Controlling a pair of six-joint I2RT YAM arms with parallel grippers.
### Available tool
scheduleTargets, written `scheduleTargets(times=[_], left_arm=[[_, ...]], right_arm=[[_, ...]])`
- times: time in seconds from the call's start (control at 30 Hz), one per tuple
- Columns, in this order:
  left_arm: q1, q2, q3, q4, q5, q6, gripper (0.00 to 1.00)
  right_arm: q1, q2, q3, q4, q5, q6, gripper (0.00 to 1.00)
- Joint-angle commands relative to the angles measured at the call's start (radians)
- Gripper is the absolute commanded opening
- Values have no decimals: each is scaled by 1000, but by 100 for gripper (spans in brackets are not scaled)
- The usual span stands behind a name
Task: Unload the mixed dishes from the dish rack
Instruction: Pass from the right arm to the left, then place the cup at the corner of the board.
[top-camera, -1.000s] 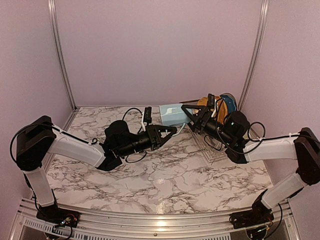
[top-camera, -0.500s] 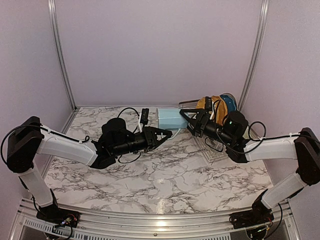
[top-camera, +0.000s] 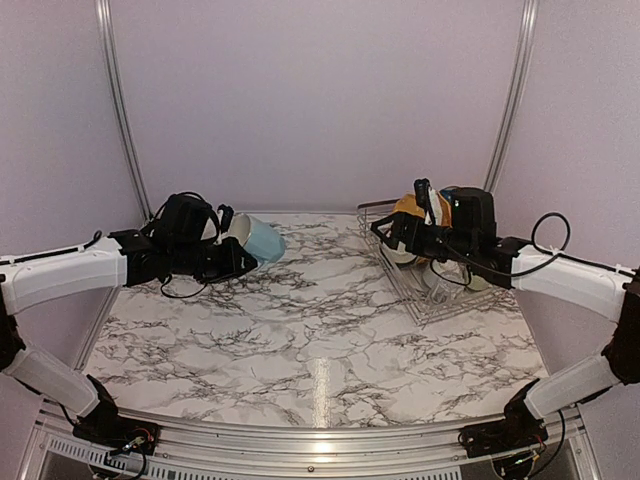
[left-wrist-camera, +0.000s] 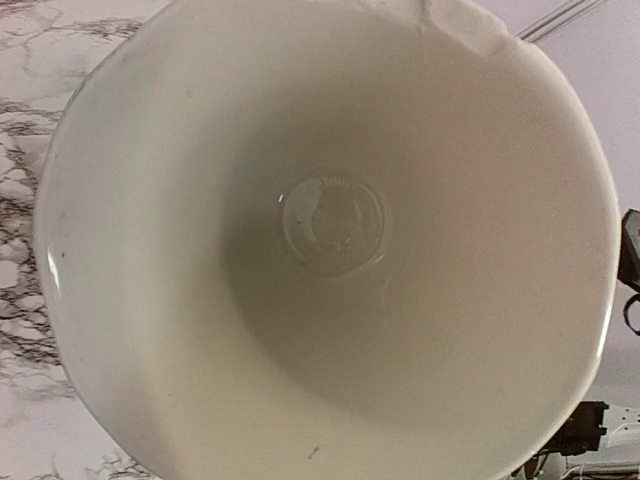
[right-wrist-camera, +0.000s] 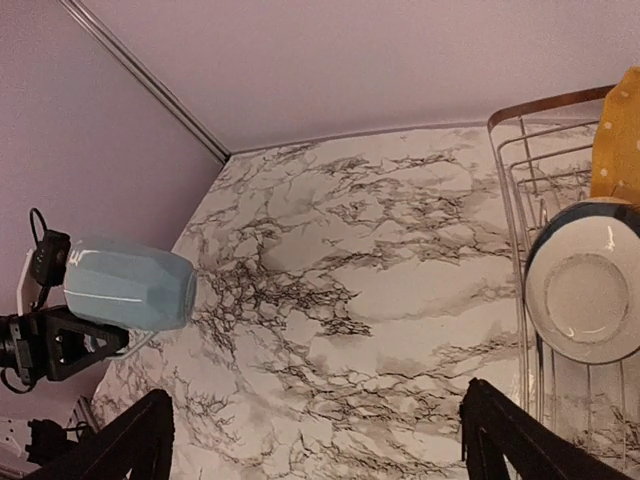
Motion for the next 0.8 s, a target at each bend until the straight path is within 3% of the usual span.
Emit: scheduleTargets(times=[0.0,0.17,0.33,0.43,0.57,0.77], left_arm=[[126,-39,172,-480,-127,182,0],[300,26,297,-706,-148,325,0],[447,212,461,-816,-72,439,0],[487,326,540,-833,-56,482,0],[508,445,649,-885,-166,523,0],[540,502,701,-880,-219,532,0]], right_arm=[[-8,2,158,-423,243,-289,97],[-9,40,256,-612,479,-411,98],[-28,62,311,-680,521,-414,99],[-35,77,338,-707,503,-414,99],[-39,104,387,-755,496,-429,99],[-43,95,402,-787,515,-406,98]])
